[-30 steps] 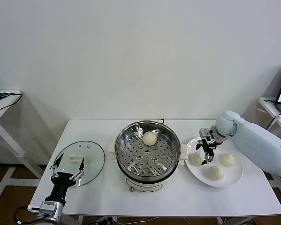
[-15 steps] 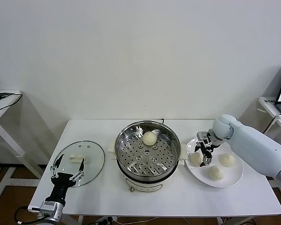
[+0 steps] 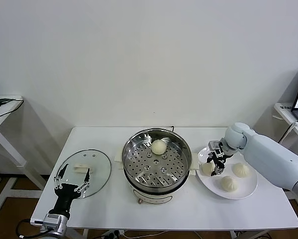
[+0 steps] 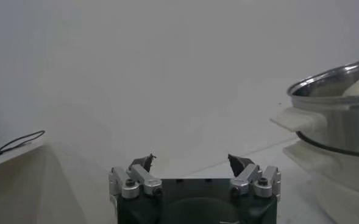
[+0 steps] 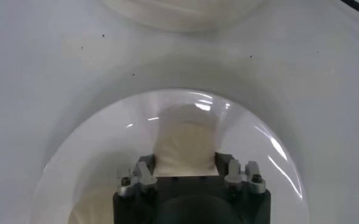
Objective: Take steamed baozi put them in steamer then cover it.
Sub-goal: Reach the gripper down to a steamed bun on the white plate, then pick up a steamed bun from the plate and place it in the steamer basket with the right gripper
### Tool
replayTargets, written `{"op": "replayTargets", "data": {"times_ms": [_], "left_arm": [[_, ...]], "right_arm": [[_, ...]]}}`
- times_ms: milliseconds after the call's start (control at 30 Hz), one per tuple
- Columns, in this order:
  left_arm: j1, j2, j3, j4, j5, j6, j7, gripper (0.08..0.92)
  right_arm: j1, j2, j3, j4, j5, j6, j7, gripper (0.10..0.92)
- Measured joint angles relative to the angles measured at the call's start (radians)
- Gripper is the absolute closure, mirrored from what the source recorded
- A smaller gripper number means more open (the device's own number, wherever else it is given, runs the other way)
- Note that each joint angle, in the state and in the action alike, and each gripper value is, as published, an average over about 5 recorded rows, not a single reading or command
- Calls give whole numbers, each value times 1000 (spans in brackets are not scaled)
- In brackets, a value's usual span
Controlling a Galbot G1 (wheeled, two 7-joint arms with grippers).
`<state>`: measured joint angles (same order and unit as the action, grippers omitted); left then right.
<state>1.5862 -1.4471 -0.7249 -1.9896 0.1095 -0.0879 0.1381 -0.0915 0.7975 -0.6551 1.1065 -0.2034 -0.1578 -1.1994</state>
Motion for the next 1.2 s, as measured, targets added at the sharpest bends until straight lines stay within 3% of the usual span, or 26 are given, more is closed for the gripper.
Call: {"op": "replayTargets", "data": {"times_ms": [467, 833, 1200], "left_arm": [[7, 1, 2, -13, 8, -1, 0, 177], [16, 9, 9, -28, 17, -7, -3, 177], [11, 14, 14, -43, 16, -8, -3, 177]], "right_arm": [[104, -104, -83, 97, 115, -43, -23, 372], [509, -211, -418, 315, 389, -125, -15, 372], [949, -157, -766, 534, 678, -238, 31, 369]]}}
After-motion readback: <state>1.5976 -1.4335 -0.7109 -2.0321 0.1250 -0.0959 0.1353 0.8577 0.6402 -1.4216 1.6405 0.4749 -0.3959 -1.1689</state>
